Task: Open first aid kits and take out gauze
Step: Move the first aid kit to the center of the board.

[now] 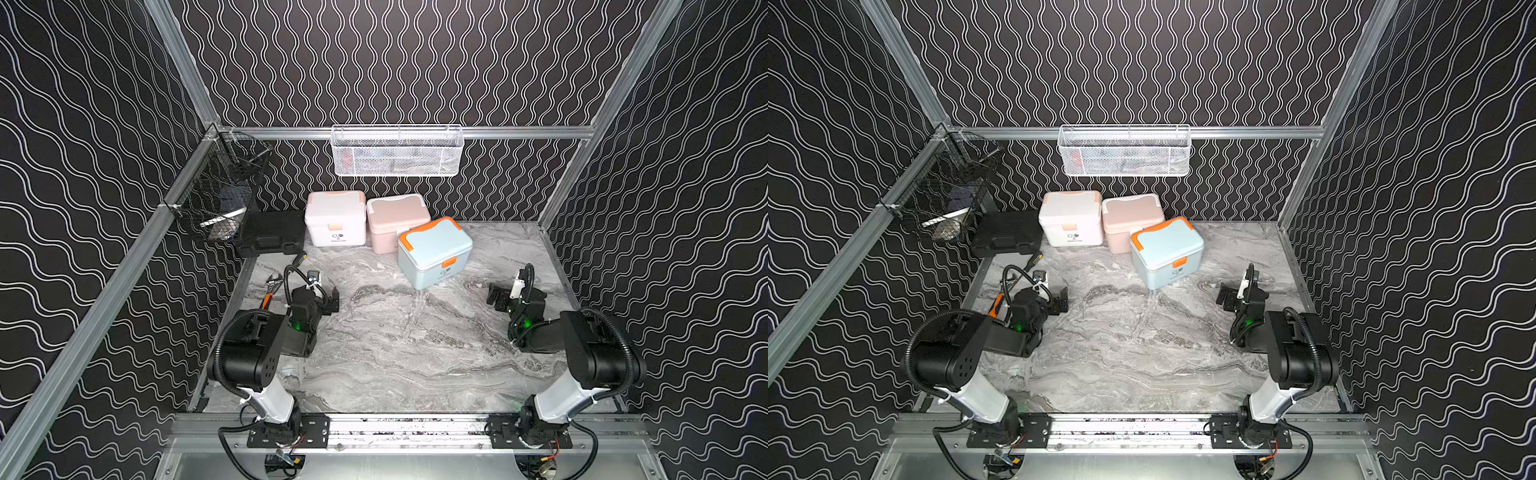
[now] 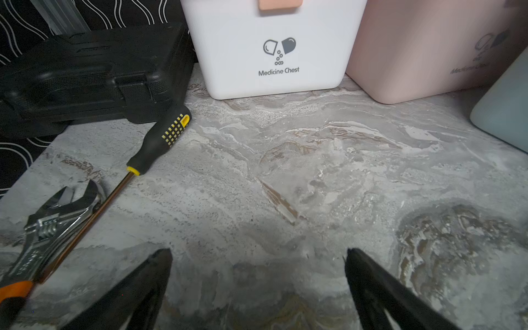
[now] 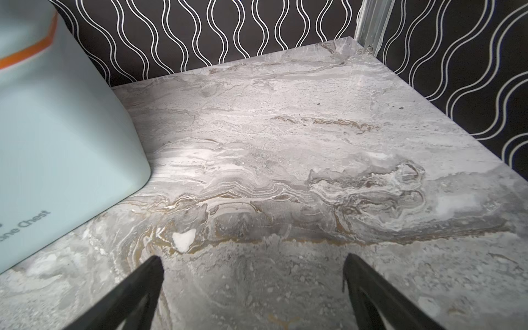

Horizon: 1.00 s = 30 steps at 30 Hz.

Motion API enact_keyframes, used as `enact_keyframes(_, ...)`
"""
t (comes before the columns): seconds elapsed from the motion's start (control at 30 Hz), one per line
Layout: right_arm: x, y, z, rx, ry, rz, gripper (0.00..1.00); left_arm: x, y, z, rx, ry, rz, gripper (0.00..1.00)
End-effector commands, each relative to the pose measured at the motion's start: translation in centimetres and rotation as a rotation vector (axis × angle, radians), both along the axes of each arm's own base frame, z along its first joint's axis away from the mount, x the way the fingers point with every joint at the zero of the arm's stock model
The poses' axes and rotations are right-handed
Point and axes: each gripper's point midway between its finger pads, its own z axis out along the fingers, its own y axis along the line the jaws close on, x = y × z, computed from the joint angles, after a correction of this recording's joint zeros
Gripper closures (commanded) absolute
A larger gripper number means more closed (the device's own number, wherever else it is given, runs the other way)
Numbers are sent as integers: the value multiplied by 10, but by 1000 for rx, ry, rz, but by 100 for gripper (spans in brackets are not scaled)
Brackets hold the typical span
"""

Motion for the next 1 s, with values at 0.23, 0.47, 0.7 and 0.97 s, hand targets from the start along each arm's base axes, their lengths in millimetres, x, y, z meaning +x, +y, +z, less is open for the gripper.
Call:
enact_keyframes(0.23, 3, 1, 5, -3, -21, 3, 0, 2, 1, 6, 8, -26, -3, 1)
enact_keyframes(0.47, 3, 1, 5, -2, -22, 5, 0, 2, 0, 7, 7, -27, -2, 1)
enact_keyframes(0.7, 3, 1, 5, -2, -21, 4, 0, 2, 1, 7, 8, -27, -2, 1)
enact_keyframes(0.97, 0, 9, 10, -17, -47, 50, 0, 0, -3, 9, 18, -42, -16, 1)
